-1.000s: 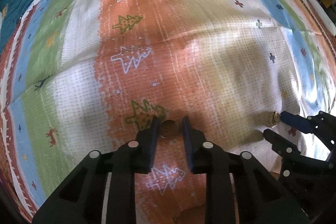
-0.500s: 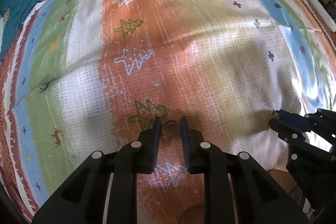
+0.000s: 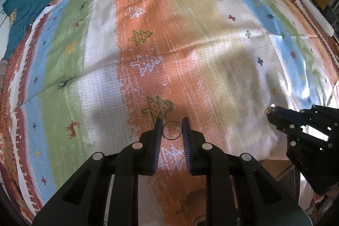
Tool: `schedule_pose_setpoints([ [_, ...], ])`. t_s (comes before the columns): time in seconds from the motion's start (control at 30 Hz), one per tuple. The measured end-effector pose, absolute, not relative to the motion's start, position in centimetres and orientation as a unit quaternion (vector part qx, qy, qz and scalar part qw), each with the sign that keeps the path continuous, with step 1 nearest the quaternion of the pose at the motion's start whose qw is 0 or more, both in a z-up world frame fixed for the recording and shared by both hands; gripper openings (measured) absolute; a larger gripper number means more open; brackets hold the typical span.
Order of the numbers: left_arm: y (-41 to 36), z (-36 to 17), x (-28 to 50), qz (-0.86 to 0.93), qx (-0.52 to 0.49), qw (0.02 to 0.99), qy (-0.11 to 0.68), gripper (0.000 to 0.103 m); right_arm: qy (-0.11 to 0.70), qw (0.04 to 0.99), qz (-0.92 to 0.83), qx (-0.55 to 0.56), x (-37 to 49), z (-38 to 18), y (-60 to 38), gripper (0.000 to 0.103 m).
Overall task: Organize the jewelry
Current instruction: 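Lift both rings and carry them over the silver tin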
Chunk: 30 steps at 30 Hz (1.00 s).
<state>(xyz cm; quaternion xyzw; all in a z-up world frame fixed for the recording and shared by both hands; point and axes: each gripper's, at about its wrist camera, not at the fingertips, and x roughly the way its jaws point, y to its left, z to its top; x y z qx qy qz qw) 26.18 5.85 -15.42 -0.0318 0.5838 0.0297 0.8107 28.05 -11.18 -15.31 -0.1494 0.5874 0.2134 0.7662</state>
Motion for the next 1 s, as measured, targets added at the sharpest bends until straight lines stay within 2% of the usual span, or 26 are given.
schedule_pose_setpoints([
  [0.33,4.6,-11.8,24.8,0.013,-0.045,0.836,0.547,0.018,0.561,0.784,0.221,-0.148,27.0,-13.0,-11.2,0.012],
  [1.0,3.6,-8.7,21.1,-0.006,-0.041,0.856,0.515,0.018,0.523,0.805,0.245,-0.137,24.5,-8.9,-11.7,0.012],
])
